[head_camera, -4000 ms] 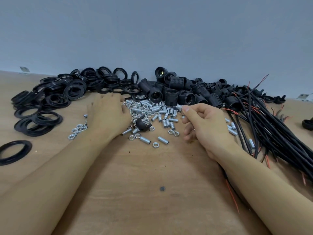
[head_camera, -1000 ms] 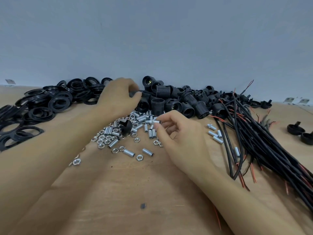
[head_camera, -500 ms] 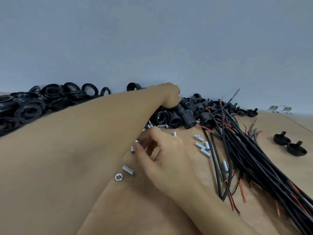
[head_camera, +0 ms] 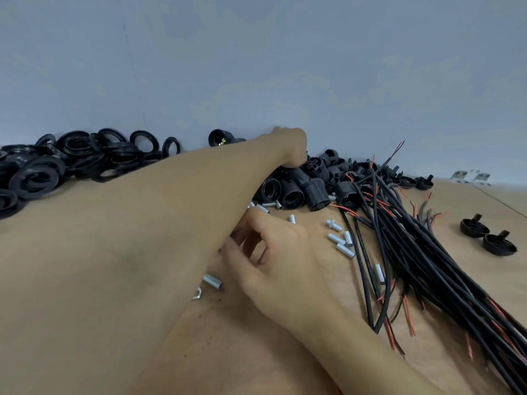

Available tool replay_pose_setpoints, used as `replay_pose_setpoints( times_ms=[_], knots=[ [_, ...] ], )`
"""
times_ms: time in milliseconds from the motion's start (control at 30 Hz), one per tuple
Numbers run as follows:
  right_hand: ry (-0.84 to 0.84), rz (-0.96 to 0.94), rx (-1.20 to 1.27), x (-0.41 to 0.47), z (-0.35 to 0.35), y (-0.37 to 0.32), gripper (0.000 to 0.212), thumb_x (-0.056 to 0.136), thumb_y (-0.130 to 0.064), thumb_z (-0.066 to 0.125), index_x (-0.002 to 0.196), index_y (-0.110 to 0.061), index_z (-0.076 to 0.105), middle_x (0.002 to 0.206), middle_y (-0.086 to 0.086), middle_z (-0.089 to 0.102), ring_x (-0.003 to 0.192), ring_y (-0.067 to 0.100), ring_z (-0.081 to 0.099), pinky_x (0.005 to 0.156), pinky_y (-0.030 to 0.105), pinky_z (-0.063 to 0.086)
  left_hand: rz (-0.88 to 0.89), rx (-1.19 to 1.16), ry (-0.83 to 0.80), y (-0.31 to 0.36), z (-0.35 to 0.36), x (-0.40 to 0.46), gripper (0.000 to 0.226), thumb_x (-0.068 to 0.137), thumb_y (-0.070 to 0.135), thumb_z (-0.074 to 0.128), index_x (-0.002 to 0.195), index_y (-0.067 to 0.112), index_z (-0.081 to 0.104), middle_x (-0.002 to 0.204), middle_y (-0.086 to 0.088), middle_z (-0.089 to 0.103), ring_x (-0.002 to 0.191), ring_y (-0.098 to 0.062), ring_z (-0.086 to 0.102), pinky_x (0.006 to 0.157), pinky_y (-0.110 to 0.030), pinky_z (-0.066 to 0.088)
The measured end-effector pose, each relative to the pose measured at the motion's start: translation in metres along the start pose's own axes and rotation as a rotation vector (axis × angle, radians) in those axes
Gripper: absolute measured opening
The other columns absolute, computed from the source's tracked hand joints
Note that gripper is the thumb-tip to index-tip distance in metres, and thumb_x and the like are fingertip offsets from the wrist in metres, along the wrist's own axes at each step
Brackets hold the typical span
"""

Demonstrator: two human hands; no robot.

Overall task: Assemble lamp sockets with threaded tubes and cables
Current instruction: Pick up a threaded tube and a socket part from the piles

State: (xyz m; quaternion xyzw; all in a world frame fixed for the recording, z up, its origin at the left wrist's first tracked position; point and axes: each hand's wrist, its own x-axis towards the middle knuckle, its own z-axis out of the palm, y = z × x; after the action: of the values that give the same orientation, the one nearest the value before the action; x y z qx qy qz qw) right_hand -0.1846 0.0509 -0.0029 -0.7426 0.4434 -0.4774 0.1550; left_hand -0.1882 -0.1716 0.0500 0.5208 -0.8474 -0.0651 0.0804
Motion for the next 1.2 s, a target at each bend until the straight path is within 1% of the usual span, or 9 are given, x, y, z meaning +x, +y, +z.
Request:
replay_pose_setpoints(
  times_ms=[167, 300, 400, 467, 533, 633, 733, 967, 1200],
  knots=[
    [-0.001, -0.008, -0.001, -0.001, 0.002, 0.000, 0.004, 0.087, -0.014, 0.066, 0.084, -0.016, 0.065, 0.070, -0.010, 0.064, 0.065, 0.011, 0.060, 0.059, 0.027, 0.047, 0.079, -0.107, 0.137, 0.000, -0.001, -0.018, 0.035, 0.094, 0.010, 0.045, 0.059, 0.012, 0.041, 0.062, -0.005, 0.046, 0.071, -0.027, 0.048, 0.063, -0.031, 0.042],
    [-0.010, 0.009, 0.002, -0.001, 0.003, 0.001, 0.003, 0.089, -0.017, 0.068, 0.087, -0.015, 0.067, 0.070, -0.006, 0.064, 0.065, 0.014, 0.060, 0.063, 0.034, 0.049, 0.085, -0.648, 0.458, -0.006, -0.027, -0.057, 0.016, 0.091, 0.018, 0.060, 0.076, 0.012, 0.064, 0.070, 0.003, 0.061, 0.061, -0.009, 0.055, 0.052, -0.008, 0.039],
    [-0.010, 0.037, -0.007, -0.001, 0.001, -0.002, 0.001, 0.089, -0.017, 0.069, 0.089, -0.017, 0.068, 0.072, -0.005, 0.066, 0.067, 0.014, 0.061, 0.064, 0.033, 0.050, 0.077, -0.949, 0.555, -0.022, -0.045, -0.106, 0.008, 0.082, 0.019, 0.072, 0.080, 0.020, 0.065, 0.069, 0.008, 0.067, 0.058, 0.000, 0.061, 0.059, -0.017, 0.052],
    [0.026, 0.093, 0.025, 0.000, 0.000, -0.003, 0.001, 0.088, -0.018, 0.071, 0.088, -0.018, 0.069, 0.072, -0.007, 0.067, 0.067, 0.011, 0.061, 0.062, 0.028, 0.051, 0.097, -1.074, 0.529, -0.041, -0.052, -0.145, 0.018, 0.080, 0.017, 0.075, 0.093, 0.019, 0.063, 0.076, 0.002, 0.074, 0.069, -0.013, 0.070, 0.075, -0.036, 0.061],
    [0.075, 0.176, 0.164, 0.002, -0.001, -0.006, 0.002, 0.088, -0.018, 0.071, 0.087, -0.019, 0.069, 0.072, -0.007, 0.067, 0.065, 0.006, 0.060, 0.057, 0.024, 0.050, 0.104, -1.091, 0.538, -0.062, -0.053, -0.185, 0.028, 0.078, 0.017, 0.075, 0.103, 0.019, 0.063, 0.083, 0.001, 0.076, 0.079, -0.022, 0.074, 0.078, -0.043, 0.062],
    [0.137, 0.242, 0.346, 0.004, -0.003, -0.012, 0.002, 0.089, -0.016, 0.070, 0.088, -0.018, 0.070, 0.074, 0.000, 0.068, 0.065, 0.013, 0.062, 0.051, 0.024, 0.050, 0.040, -1.212, 0.523, -0.083, -0.033, -0.237, 0.032, 0.075, 0.017, 0.074, 0.106, 0.021, 0.071, 0.087, 0.000, 0.074, 0.092, -0.028, 0.073, 0.077, -0.034, 0.060],
    [0.111, 0.280, 0.425, 0.002, -0.002, -0.016, 0.003, 0.089, -0.013, 0.069, 0.090, -0.016, 0.070, 0.076, 0.005, 0.068, 0.062, 0.013, 0.061, 0.043, 0.025, 0.049, 0.024, -1.269, 0.466, -0.091, 0.000, -0.270, 0.028, 0.077, 0.014, 0.071, 0.104, 0.020, 0.075, 0.097, -0.007, 0.071, 0.096, -0.025, 0.070, 0.083, -0.038, 0.059],
    [-0.031, 0.279, 0.419, 0.000, 0.000, -0.014, 0.005, 0.091, -0.010, 0.066, 0.096, -0.009, 0.069, 0.079, 0.005, 0.073, 0.068, 0.016, 0.068, 0.045, 0.030, 0.055, 0.031, -1.336, 0.410, -0.093, 0.023, -0.279, 0.029, 0.080, 0.013, 0.070, 0.109, 0.011, 0.072, 0.104, -0.009, 0.074, 0.094, -0.032, 0.072, 0.085, -0.045, 0.060],
    [-0.090, 0.270, 0.340, 0.000, -0.003, -0.008, 0.006, 0.092, -0.011, 0.066, 0.088, -0.013, 0.069, 0.076, 0.006, 0.073, 0.066, 0.018, 0.069, 0.047, 0.027, 0.054, 0.032, -1.359, 0.324, -0.096, 0.025, -0.279, 0.033, 0.080, 0.013, 0.069, 0.112, 0.010, 0.072, 0.108, -0.015, 0.073, 0.098, -0.032, 0.072, 0.086, -0.040, 0.059]
  ],
)
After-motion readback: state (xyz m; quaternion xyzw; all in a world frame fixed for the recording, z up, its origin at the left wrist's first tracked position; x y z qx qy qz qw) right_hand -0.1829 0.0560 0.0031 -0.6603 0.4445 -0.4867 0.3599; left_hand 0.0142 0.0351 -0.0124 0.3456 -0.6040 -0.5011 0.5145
